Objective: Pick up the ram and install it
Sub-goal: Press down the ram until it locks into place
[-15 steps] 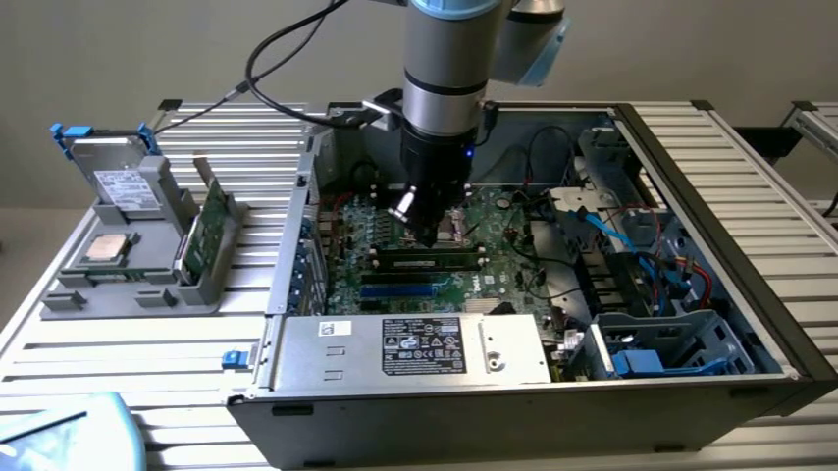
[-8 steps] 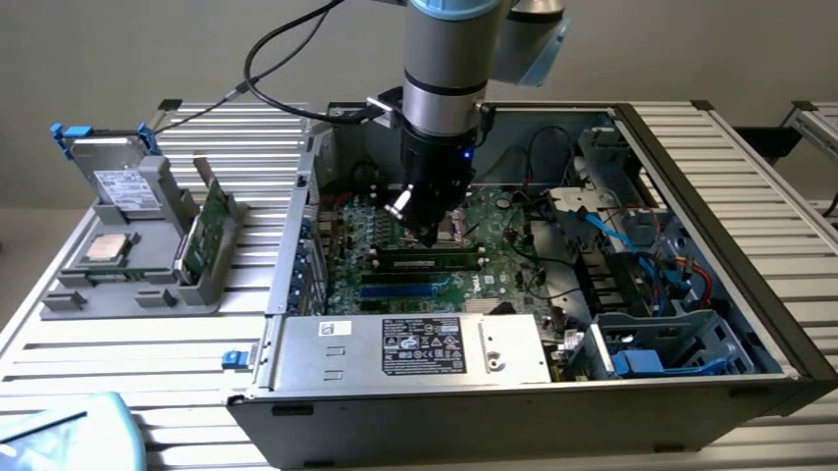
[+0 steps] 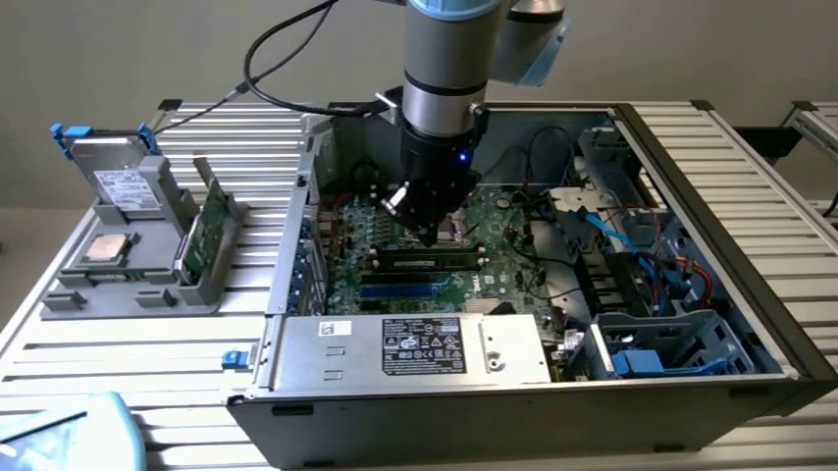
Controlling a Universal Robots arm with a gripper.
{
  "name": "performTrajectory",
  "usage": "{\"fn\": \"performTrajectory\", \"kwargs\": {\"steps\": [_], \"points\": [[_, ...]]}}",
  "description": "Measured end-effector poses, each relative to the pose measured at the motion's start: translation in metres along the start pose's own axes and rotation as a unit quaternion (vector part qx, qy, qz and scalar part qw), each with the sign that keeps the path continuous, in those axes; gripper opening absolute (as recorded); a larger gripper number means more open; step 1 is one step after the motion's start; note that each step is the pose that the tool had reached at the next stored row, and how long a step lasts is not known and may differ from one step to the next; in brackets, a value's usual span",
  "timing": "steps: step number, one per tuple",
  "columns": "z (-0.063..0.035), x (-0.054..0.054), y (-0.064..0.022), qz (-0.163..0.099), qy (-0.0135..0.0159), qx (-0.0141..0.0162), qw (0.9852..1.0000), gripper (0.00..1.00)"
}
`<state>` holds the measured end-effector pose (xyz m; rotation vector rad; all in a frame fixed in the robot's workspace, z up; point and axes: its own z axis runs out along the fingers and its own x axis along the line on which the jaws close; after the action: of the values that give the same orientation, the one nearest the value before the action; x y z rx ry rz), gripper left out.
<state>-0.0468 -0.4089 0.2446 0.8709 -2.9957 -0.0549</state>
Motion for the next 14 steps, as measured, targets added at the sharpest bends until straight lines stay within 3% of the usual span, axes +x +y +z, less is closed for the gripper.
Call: {"fn": "performTrajectory", "kwargs": {"steps": [4,7,10,14], "points": [[0.0,0.0,0.0,0.034,-0.0013,-0.0003,0.9994,0.11],[0.0,0.0,0.0,0.06,-0.0024,-0.0006,0.9982,0.11],[0.0,0.0,0.0,0.085,-0.0034,-0.0009,0.9964,0.11],[0.0,0.0,0.0,0.12,-0.0048,-0.0013,0.9928,0.11]]}}
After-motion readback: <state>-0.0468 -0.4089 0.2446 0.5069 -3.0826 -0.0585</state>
